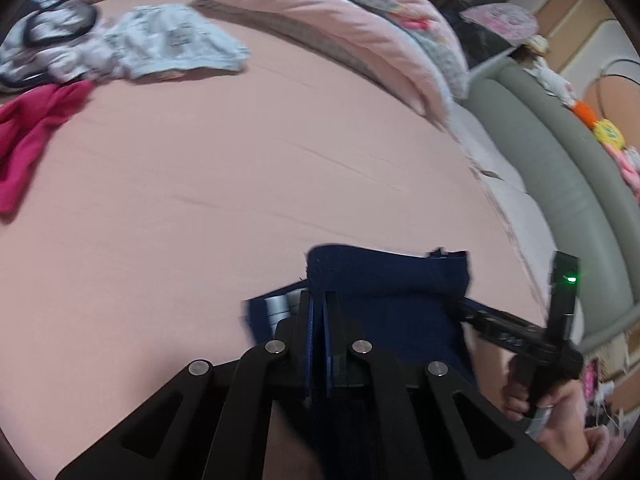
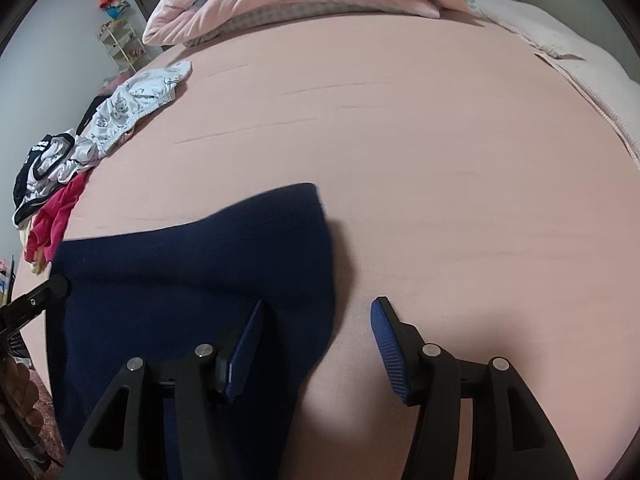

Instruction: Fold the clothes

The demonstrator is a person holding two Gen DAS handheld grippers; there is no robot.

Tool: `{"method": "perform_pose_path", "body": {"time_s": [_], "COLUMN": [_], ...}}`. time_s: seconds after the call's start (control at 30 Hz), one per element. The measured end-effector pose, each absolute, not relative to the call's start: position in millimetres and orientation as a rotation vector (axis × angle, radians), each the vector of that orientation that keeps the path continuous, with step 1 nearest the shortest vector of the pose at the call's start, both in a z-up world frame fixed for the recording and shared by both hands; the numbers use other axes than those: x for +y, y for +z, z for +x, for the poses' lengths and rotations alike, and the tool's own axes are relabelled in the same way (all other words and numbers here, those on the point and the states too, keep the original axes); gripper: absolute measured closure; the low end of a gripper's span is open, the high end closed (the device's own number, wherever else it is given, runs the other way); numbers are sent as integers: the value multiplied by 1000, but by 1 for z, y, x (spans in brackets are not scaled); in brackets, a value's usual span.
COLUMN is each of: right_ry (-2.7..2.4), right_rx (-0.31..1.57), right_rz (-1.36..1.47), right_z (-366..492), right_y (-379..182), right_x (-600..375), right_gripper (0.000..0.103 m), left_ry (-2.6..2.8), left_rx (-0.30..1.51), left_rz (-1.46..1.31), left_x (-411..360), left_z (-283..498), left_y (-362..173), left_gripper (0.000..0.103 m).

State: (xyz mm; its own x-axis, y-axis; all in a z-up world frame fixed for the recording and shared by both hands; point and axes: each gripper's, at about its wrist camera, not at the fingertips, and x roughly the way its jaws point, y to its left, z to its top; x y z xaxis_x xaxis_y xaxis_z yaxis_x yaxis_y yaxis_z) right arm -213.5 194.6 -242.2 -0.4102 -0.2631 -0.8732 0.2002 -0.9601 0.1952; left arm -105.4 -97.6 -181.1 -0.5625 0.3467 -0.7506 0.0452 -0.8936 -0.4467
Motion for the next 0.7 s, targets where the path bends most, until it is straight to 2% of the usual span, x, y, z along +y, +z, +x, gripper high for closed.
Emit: {"method": "perform_pose_path", "body": {"time_s": [0.17, 0.23, 0.3, 0.37, 0.43, 0.5, 0.7], "right_ry": [-2462, -2465, -2483, -2510, -2529, -2536, -2390], "right_rx": [67, 38, -22, -63, -94, -103, -97], "right_rz": [1461, 1428, 1379, 1344, 1328, 1333, 1375], "right_z": [-217, -213, -209, -206, -206, -210, -220], "right_y": [-245, -236, -224, -215, -207, -207, -225], "right_x": [184, 185, 191, 198, 205, 212, 195], "right_gripper": [48, 48, 48, 48, 48, 48, 48], "left_ry": [2598, 2532, 2502, 2512, 2507, 2483, 2366], "left_rx": [-626, -753, -884, -868, -846, -801, -531], "left_rz": [-1519, -1487, -1338, -1253, -1204, -1205, -1315], "left_x": [-110, -118, -126, -124, -120, -108, -63], "left_z": [-107, -104, -98, -97, -98, -101, -109], "left_y": [-206, -208, -196, -185, -178, -178, -188], "left_gripper": [101, 101, 100, 98, 87, 80, 80]}}
